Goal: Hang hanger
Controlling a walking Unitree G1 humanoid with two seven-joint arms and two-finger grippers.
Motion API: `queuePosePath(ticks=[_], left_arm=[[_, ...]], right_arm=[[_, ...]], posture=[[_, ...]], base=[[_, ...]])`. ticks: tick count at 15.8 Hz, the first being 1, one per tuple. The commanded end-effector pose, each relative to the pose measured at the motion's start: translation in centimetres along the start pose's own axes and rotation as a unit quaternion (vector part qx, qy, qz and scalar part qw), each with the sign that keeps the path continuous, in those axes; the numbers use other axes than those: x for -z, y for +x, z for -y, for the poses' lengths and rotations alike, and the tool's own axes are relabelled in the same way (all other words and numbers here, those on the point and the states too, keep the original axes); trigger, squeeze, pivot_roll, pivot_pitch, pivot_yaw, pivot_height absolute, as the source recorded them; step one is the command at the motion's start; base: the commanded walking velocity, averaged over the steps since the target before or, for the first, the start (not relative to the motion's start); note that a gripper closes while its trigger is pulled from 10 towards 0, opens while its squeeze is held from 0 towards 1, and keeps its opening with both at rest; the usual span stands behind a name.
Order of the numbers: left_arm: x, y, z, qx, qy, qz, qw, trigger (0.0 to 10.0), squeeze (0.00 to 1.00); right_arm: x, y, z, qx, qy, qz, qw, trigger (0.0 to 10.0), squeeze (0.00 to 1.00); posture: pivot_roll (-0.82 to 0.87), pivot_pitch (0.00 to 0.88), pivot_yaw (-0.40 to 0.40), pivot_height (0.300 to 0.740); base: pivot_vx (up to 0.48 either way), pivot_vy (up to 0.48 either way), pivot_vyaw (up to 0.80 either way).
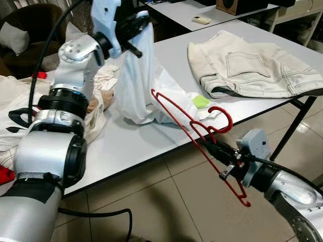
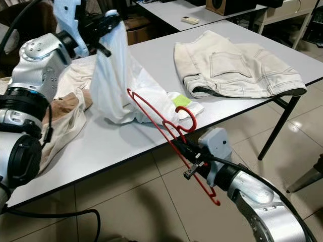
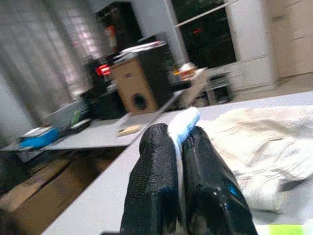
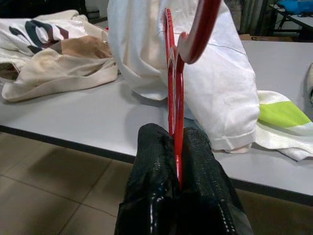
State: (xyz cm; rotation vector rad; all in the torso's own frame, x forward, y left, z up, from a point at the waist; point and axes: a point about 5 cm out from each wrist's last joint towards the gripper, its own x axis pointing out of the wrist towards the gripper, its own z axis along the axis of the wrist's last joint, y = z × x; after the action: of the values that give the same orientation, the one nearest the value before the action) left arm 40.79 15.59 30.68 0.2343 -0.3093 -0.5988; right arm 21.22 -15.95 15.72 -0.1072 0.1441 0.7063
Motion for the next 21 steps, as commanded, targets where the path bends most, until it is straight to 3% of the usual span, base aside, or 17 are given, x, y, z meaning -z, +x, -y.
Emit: queuePosePath(ticks=[1, 2, 4, 7, 10, 13, 16, 19, 21], left_arm=[[0.2, -0.9, -1.5, -0.050, 0.019, -0.014, 0.998, 0.0, 0.00], [0.3, -1.3, -2.3, -0.092, 0.025, -0.023, 0.995, 0.0, 0.00], [0.2, -1.5, -2.7, -0.110, 0.019, -0.021, 0.994, 0.0, 0.00], [0.2, -1.6, -2.8, -0.108, 0.014, -0.020, 0.994, 0.0, 0.00], [0.1, -1.2, -1.9, -0.073, -0.001, -0.006, 0.997, 0.0, 0.00], [-0.1, -1.6, 0.0, 0.036, -0.015, 0.002, 0.999, 0.0, 0.00], [-0.1, -2.5, 0.1, 0.072, -0.005, -0.015, 0.997, 0.0, 0.00], [-0.6, -3.4, -2.3, 0.005, 0.022, -0.020, 1.000, 0.0, 0.00], [-1.9, -3.4, -3.6, -0.035, 0.036, -0.002, 0.999, 0.0, 0.00]], right_arm=[[-0.8, -0.3, 0.0, -0.009, -0.015, 0.006, 1.000, 10.0, 0.00], [-1.3, -0.7, 0.0, -0.014, -0.028, 0.003, 1.000, 10.0, 0.00], [-2.1, -1.8, -0.3, -0.038, -0.042, 0.000, 0.998, 10.0, 0.00], [-2.9, -3.3, -0.8, -0.091, -0.048, -0.017, 0.995, 10.0, 0.00], [-2.3, -2.6, -0.1, -0.071, -0.047, -0.033, 0.996, 10.0, 0.00], [-0.3, 0.5, 2.6, -0.006, -0.017, -0.055, 0.998, 10.0, 0.00], [-0.1, 2.1, 5.6, 0.039, -0.036, -0.062, 0.997, 10.0, 0.00], [-3.6, 2.2, 10.2, 0.130, -0.072, 0.001, 0.989, 10.0, 0.00], [-5.7, 2.0, 12.1, 0.162, -0.088, 0.044, 0.982, 10.0, 0.00]], posture=[[-0.19, 0.000, 0.118, 0.740], [-0.19, 0.000, 0.113, 0.740], [-0.19, 0.000, 0.109, 0.740], [-0.19, 0.000, 0.112, 0.740], [-0.19, 0.000, 0.116, 0.740], [-0.17, 0.000, 0.102, 0.740], [-0.16, 0.000, 0.089, 0.740], [-0.14, 0.000, 0.070, 0.740], [-0.14, 0.000, 0.071, 0.740]], base=[[0.000, 0.000, 0.00], [0.000, 0.000, 0.00], [0.000, 0.000, 0.00], [0.000, 0.000, 0.00], [0.000, 0.000, 0.00], [0.000, 0.000, 0.00], [0.000, 0.000, 0.00], [0.000, 0.000, 0.00], [0.000, 0.000, 0.00]])
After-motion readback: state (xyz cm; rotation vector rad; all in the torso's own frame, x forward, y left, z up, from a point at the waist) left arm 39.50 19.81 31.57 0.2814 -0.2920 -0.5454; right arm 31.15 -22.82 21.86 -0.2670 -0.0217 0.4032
